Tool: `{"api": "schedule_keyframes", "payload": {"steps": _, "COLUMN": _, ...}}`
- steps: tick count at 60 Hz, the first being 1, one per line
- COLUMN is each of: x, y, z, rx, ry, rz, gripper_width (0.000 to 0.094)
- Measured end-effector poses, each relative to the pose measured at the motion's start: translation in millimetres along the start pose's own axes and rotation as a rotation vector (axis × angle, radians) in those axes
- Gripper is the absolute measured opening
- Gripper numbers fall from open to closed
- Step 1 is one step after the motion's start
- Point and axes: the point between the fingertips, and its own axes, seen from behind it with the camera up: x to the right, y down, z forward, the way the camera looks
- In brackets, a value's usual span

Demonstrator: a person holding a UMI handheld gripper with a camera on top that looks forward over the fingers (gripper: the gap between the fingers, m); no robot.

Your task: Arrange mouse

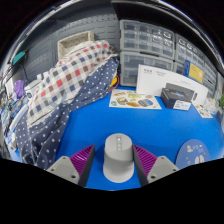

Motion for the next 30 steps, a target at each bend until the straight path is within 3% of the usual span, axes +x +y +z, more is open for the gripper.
{"api": "schedule_keyframes", "payload": {"steps": 7, "x": 11.4, "y": -1.0, "z": 1.8, "rx": -0.015, "ry": 0.04, "rz": 0.034, "gripper_width": 0.0501}}
{"api": "schedule_keyframes", "payload": {"steps": 14, "x": 12.6, "y": 1.1, "z": 1.0, "rx": -0.04, "ry": 0.029, "rz": 0.021, "gripper_width": 0.046}}
{"api": "schedule_keyframes", "payload": {"steps": 17, "x": 13.7, "y": 1.9, "z": 1.0, "rx": -0.059, "ry": 0.036, "rz": 0.025, "gripper_width": 0.04}}
{"api": "schedule_keyframes", "payload": {"steps": 18, "x": 13.7, "y": 2.2, "z": 1.0, "rx": -0.065, "ry": 0.038, "rz": 0.022, "gripper_width": 0.0455}}
{"api": "schedule_keyframes", "payload": {"steps": 19, "x": 14.1, "y": 1.9, "z": 1.1, "rx": -0.068, "ry": 0.039, "rz": 0.015, "gripper_width": 0.037}}
{"api": "schedule_keyframes", "payload": {"steps": 24, "x": 13.6, "y": 2.7, "z": 1.1, "rx": -0.084, "ry": 0.036, "rz": 0.022, "gripper_width": 0.0325}}
{"api": "schedule_keyframes", "payload": {"steps": 30, "x": 13.3, "y": 2.4, "z": 1.0, "rx": -0.101, "ry": 0.016, "rz": 0.015, "gripper_width": 0.0324}}
